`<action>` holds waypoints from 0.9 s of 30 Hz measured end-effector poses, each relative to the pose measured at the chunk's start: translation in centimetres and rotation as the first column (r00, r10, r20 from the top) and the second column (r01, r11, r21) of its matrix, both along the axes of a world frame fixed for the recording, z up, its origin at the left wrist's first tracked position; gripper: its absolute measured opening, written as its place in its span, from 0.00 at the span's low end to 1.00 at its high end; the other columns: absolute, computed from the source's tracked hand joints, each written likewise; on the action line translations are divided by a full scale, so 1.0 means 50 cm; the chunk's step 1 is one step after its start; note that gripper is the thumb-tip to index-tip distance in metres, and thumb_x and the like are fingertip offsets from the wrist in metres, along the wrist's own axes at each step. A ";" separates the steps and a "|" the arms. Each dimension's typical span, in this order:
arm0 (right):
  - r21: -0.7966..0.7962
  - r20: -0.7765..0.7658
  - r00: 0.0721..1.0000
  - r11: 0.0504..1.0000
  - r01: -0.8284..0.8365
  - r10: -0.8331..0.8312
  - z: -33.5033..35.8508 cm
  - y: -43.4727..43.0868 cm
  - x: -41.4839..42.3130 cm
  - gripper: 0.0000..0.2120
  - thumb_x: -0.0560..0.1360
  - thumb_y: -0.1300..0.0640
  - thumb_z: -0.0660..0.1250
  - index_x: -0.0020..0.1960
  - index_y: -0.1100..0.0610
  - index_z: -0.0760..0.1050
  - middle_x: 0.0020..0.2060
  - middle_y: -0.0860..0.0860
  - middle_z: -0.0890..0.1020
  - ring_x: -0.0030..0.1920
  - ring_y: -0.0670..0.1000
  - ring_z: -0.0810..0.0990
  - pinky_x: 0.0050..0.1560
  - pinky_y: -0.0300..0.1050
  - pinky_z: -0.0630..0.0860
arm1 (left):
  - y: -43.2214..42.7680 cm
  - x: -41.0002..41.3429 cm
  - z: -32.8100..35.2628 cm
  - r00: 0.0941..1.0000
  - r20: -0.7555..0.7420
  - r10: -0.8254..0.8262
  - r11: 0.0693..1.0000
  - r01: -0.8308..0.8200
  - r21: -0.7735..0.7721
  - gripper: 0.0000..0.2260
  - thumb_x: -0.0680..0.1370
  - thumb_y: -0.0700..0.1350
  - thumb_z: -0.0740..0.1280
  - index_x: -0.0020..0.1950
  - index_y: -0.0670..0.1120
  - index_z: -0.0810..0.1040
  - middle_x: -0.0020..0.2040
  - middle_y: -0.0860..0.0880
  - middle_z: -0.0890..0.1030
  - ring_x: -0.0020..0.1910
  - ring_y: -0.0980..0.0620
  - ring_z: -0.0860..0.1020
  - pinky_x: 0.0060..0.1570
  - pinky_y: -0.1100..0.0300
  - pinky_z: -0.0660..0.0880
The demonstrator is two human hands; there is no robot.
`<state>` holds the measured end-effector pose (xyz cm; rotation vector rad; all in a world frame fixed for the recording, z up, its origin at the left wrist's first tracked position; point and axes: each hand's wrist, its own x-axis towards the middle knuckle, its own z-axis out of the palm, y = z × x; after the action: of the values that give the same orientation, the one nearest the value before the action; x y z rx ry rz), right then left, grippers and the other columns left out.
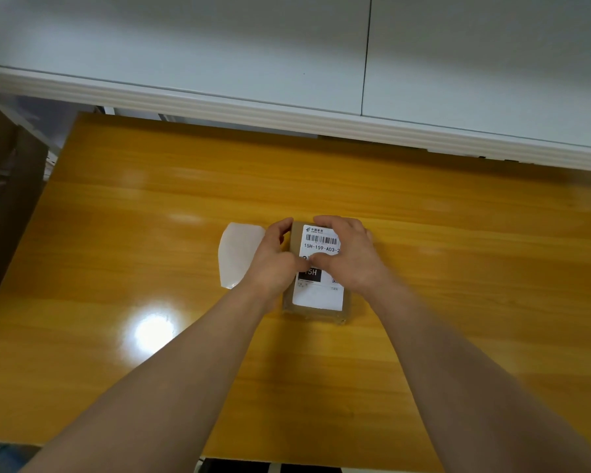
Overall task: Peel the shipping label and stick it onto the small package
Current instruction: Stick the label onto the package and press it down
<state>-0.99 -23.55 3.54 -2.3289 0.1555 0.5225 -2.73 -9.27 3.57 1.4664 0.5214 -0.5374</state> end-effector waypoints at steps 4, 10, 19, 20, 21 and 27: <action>0.034 0.024 0.996 0.996 0.085 -0.086 -0.011 0.009 -0.002 0.26 0.70 0.54 0.74 0.66 0.41 0.74 0.61 0.48 0.70 0.66 0.54 0.65 0.68 0.57 0.67 | -0.008 0.008 -0.008 0.995 -0.018 0.103 0.994 -0.103 -0.023 0.34 0.72 0.26 0.67 0.74 0.49 0.67 0.62 0.45 0.80 0.51 0.47 0.82 0.38 0.55 0.80; 0.116 0.042 0.981 0.976 0.185 -0.191 -0.028 0.018 0.004 0.14 0.73 0.53 0.71 0.55 0.38 0.76 0.55 0.45 0.71 0.63 0.52 0.67 0.67 0.59 0.69 | -0.023 0.017 -0.020 0.976 -0.034 0.216 0.976 -0.217 -0.021 0.23 0.74 0.30 0.67 0.65 0.48 0.72 0.57 0.44 0.82 0.50 0.43 0.83 0.42 0.51 0.81; 0.148 0.084 0.941 0.938 0.313 -0.327 -0.040 0.041 0.005 0.06 0.74 0.49 0.69 0.46 0.38 0.77 0.55 0.45 0.76 0.63 0.51 0.70 0.66 0.59 0.69 | -0.040 0.028 -0.038 0.934 -0.055 0.352 0.936 -0.353 -0.004 0.13 0.73 0.36 0.70 0.53 0.50 0.73 0.50 0.44 0.81 0.44 0.43 0.82 0.46 0.45 0.82; 0.134 0.088 0.938 0.937 0.323 -0.336 -0.042 0.043 0.005 0.05 0.74 0.49 0.69 0.47 0.38 0.77 0.55 0.45 0.76 0.62 0.51 0.70 0.66 0.59 0.69 | -0.040 0.029 -0.038 0.930 -0.057 0.363 0.932 -0.364 -0.006 0.13 0.73 0.37 0.70 0.51 0.51 0.73 0.49 0.43 0.81 0.43 0.43 0.82 0.46 0.45 0.82; 0.126 0.096 0.934 0.935 0.331 -0.343 -0.044 0.044 0.005 0.04 0.75 0.49 0.69 0.47 0.39 0.77 0.55 0.45 0.77 0.62 0.51 0.71 0.65 0.59 0.69 | -0.039 0.031 -0.038 0.928 -0.059 0.369 0.929 -0.370 -0.003 0.12 0.72 0.37 0.70 0.50 0.51 0.73 0.48 0.43 0.81 0.42 0.43 0.82 0.45 0.45 0.82; 0.106 0.134 0.926 0.934 0.340 -0.352 -0.053 0.051 0.006 0.03 0.75 0.47 0.68 0.44 0.39 0.77 0.54 0.45 0.77 0.61 0.51 0.73 0.64 0.61 0.71 | -0.041 0.037 -0.031 0.926 -0.059 0.373 0.928 -0.371 0.040 0.10 0.71 0.41 0.71 0.46 0.50 0.72 0.44 0.42 0.82 0.39 0.42 0.81 0.44 0.41 0.82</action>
<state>-0.71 -21.02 0.89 -2.1850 0.4561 0.1712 -0.86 -11.33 2.02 1.3354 0.8423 -0.2767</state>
